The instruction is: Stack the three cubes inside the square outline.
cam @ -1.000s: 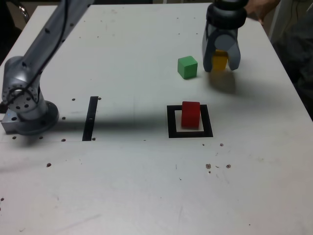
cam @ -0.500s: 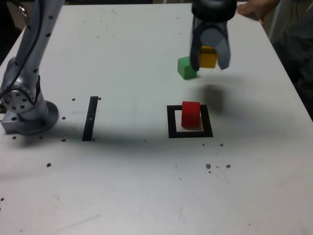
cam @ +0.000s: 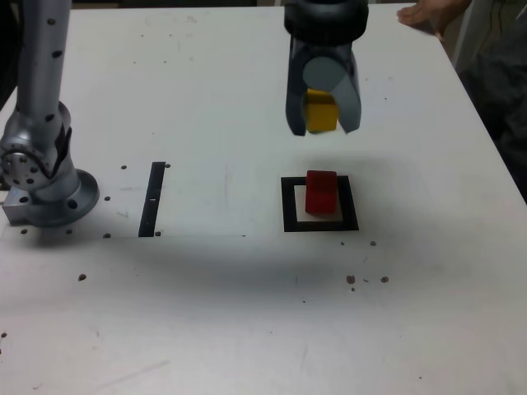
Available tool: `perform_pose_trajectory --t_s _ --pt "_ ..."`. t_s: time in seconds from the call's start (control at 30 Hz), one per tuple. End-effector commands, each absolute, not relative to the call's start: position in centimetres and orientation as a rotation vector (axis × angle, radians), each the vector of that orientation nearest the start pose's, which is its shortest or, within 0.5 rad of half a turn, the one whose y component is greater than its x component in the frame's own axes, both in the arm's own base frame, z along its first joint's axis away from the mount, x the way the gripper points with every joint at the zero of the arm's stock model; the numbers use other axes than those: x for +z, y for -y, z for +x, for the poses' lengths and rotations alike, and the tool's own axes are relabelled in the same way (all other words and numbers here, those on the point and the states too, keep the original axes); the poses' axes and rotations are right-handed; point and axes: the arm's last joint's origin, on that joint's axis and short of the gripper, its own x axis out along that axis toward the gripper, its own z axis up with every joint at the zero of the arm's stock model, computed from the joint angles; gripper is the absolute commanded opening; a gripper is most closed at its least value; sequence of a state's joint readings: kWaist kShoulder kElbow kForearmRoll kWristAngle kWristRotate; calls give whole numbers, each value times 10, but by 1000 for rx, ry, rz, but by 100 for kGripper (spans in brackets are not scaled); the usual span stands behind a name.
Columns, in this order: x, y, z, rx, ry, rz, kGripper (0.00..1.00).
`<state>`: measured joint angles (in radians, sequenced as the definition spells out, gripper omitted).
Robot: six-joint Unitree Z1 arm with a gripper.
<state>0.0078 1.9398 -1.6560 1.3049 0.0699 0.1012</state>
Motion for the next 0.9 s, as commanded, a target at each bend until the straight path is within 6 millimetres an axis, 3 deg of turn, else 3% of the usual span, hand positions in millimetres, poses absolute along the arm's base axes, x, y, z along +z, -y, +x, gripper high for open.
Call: perform_pose_trajectory --t_s 0.0,0.4,0.87 --pt "306 0 347 -25 -1579 124 36" --pt "296 28 342 -72 -1569 88 36" --pt "275 33 349 -85 -1576 65 36"
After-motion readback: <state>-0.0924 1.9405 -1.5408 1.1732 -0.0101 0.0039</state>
